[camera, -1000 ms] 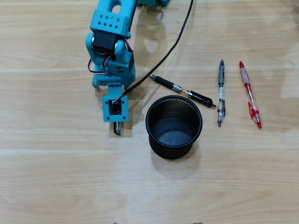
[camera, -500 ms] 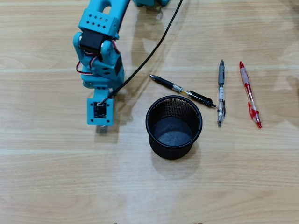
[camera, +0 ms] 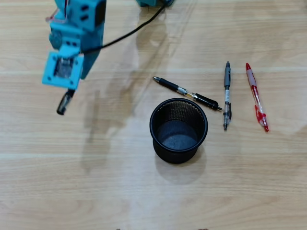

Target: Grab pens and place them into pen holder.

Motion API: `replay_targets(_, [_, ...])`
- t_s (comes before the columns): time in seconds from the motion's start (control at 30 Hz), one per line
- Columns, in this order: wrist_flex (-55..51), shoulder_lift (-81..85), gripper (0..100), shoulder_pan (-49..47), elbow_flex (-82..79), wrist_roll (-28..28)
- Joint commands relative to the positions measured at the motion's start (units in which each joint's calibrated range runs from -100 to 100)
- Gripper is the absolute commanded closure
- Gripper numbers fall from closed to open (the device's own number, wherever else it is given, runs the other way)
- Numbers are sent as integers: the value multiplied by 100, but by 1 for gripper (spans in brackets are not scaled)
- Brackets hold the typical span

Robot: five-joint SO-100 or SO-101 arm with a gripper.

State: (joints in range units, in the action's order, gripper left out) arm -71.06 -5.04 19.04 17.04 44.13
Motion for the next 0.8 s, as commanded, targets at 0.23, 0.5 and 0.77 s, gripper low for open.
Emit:
replay_targets(0.23, [2959, 588, 98, -2517, 2, 1332])
replay_targets(0.5, [6302, 242, 98, -3017, -2270, 1557])
replay_targets(0.77, [7540, 208, 98, -2920, -3999, 1604])
